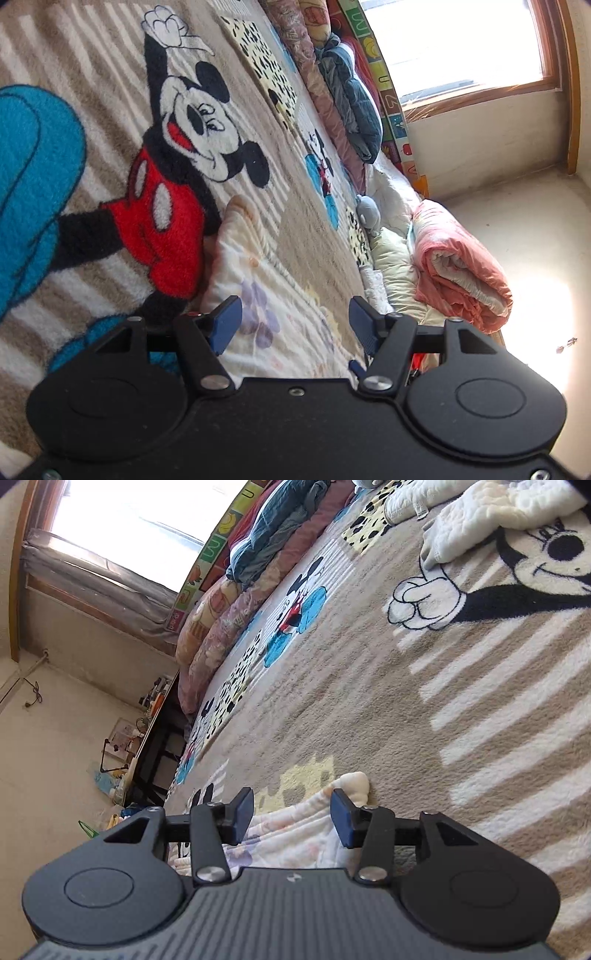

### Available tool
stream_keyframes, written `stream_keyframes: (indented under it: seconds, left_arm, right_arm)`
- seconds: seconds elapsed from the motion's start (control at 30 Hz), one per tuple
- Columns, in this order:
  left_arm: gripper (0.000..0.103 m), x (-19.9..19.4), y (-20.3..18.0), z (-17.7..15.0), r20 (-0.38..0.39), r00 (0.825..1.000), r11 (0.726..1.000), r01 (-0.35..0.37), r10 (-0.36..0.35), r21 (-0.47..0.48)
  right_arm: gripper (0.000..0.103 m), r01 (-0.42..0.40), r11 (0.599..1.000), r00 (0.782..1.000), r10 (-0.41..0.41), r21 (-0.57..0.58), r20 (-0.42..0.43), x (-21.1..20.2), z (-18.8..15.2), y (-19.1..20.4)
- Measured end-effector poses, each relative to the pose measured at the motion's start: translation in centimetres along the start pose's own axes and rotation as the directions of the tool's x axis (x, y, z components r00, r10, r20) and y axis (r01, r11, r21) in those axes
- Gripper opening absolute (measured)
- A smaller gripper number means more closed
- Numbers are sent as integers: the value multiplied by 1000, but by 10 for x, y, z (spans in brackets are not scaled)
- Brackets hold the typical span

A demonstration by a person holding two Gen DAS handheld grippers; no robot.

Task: Fold clothes

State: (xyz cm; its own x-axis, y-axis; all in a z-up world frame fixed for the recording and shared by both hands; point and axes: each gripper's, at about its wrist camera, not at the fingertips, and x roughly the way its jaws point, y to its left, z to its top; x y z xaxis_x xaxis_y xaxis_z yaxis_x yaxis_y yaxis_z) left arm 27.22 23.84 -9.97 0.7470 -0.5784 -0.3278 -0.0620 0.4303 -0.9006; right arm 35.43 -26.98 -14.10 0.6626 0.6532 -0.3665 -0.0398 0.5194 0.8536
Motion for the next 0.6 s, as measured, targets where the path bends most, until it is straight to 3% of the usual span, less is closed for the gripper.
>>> stream_keyframes:
  seconds: [0.13, 0.2, 0.27, 0.3, 0.37, 0.43, 0.5, 0.57, 0.6]
  left_arm:
    - [64, 12, -2, 19, 31, 998, 999, 46, -46, -1]
    - [65, 24, 5, 31, 38, 999, 1000, 17, -16, -21]
    - [64, 41, 18, 40, 12, 997, 996, -74, 75, -53]
    - [62, 44, 22, 41, 7, 996, 995, -84, 85, -53]
    - [62, 46, 22, 41, 2, 995, 994, -97, 97, -41]
    - [64, 42, 11, 39, 8, 996, 996, -84, 84, -2]
    - [64, 38, 6, 38, 26, 998, 999, -51, 51, 9]
    - [65, 36, 5, 39, 48, 998, 999, -35, 35, 2]
    - [67, 37, 6, 40, 56, 997, 999, -44, 44, -8]
  right_arm:
    - [47, -2, 1000, 1000, 3, -8, 11, 3, 3, -2]
    - [46, 2, 1000, 1000, -2, 9, -7, 9, 3, -9]
    - [32, 23, 1000, 1000, -23, 15, -15, 12, 3, -12]
    - [30, 33, 999, 999, -33, 19, -20, 13, 3, -13]
    - [14, 57, 998, 998, -56, 19, -27, 13, 3, -16]
    - [7, 66, 997, 997, -66, 24, -27, 11, 2, -20]
    - [12, 52, 998, 999, -51, 28, -13, 8, 1, -18]
    - [36, 14, 1000, 1000, -15, 14, 17, 1, 1, -12]
    - [39, 4, 1000, 999, -5, 9, 34, -1, 1, -10]
